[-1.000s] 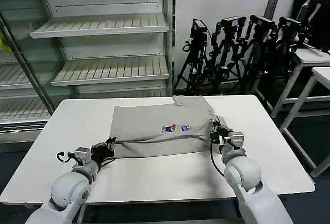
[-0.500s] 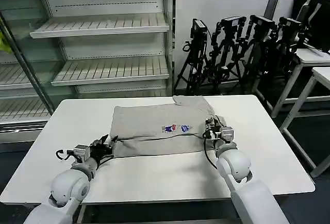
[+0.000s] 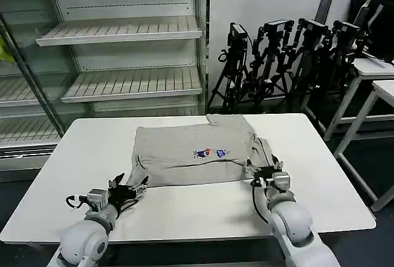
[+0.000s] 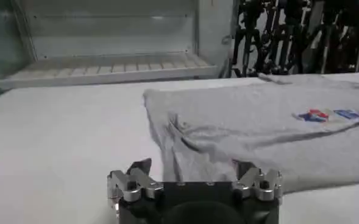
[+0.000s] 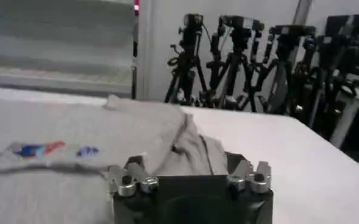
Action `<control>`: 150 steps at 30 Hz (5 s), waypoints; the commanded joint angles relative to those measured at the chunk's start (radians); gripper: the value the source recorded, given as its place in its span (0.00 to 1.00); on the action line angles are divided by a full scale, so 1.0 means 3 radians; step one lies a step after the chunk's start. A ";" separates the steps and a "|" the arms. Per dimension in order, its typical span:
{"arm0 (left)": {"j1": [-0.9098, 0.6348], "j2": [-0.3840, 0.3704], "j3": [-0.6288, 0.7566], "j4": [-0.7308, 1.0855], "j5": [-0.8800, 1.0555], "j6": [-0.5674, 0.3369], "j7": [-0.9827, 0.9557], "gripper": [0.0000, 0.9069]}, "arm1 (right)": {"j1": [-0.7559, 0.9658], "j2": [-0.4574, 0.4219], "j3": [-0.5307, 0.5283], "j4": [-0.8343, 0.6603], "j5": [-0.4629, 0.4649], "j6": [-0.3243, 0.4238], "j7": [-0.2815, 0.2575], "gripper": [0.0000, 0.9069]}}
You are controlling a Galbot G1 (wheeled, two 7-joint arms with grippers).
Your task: Fold and organize the clothes.
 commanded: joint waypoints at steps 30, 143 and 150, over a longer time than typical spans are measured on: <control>0.0492 -0.0092 -0.0054 -0.0420 -0.0012 -0.0053 0.0030 0.02 | -0.0603 -0.0082 0.0131 0.0509 0.0092 -0.0068 0.0009 0.00; -0.1803 0.0070 0.0789 0.1401 -0.0921 0.0000 -0.0114 0.03 | 0.2146 0.0213 -0.0609 -0.2107 0.0696 0.0531 -0.0154 0.00; -0.1541 0.0198 0.0617 0.0932 -0.1057 0.0011 -0.0122 0.03 | 0.1765 0.0063 -0.0491 -0.1440 0.0751 0.0606 -0.0132 0.00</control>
